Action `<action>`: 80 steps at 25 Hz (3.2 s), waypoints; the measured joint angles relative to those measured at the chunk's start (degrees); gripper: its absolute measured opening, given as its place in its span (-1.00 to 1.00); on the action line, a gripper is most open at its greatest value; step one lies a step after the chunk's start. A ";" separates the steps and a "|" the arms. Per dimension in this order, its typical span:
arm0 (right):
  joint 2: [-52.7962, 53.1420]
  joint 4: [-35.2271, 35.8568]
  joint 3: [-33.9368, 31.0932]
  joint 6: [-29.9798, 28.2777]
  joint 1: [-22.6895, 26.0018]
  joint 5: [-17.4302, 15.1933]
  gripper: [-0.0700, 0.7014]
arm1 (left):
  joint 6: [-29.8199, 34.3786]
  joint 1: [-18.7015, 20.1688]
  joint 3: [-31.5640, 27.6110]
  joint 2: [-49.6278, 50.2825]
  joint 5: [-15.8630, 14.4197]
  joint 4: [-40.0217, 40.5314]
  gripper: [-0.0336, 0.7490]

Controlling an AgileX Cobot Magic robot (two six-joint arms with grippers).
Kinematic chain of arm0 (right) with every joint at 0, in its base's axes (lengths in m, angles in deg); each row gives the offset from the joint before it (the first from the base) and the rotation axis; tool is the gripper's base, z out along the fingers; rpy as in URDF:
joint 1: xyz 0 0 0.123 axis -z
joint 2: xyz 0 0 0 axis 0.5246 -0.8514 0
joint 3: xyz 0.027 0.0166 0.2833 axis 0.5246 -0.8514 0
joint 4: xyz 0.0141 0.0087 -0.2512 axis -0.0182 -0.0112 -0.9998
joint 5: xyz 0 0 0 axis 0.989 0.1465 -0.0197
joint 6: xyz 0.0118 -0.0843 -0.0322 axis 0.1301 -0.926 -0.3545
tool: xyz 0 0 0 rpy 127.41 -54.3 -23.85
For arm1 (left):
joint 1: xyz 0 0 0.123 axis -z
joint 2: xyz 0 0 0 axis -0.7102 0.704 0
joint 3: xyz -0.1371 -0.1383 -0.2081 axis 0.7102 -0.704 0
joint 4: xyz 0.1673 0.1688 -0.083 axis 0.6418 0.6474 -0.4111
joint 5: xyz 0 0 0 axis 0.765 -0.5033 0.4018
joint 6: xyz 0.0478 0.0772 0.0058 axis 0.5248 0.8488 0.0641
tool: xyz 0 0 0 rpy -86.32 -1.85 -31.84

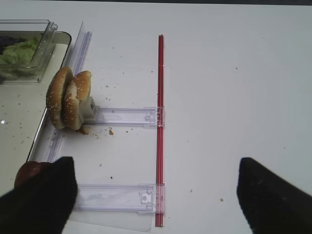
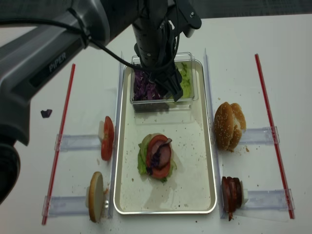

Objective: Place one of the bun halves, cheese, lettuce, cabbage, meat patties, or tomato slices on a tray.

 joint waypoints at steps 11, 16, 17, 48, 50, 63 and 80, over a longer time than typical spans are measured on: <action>0.00 0.00 0.00 0.00 0.00 0.00 0.94 | -3.25 -11.66 0.00 0.00 0.00 -0.14 0.35; 0.00 0.00 0.00 0.07 0.00 0.00 0.94 | -5.15 -18.26 0.00 0.00 0.00 -0.14 0.35; 0.00 0.00 0.00 0.07 0.00 0.00 0.94 | -5.57 -19.68 0.00 0.00 0.00 -0.14 0.35; 0.00 0.00 0.00 0.12 0.00 0.00 0.94 | -9.64 -35.02 0.00 0.00 -0.14 -1.93 0.35; 0.00 0.00 0.00 0.12 0.00 0.00 0.94 | -9.64 -35.02 -0.28 -0.12 -0.14 -2.37 0.35; 0.00 0.00 0.00 0.12 -0.09 0.00 0.94 | -9.53 -35.02 -7.91 -8.56 -0.25 -2.61 0.34; 0.00 0.00 0.00 0.12 -0.09 0.00 0.94 | -15.79 -35.02 -22.79 -27.56 -0.41 -0.21 0.34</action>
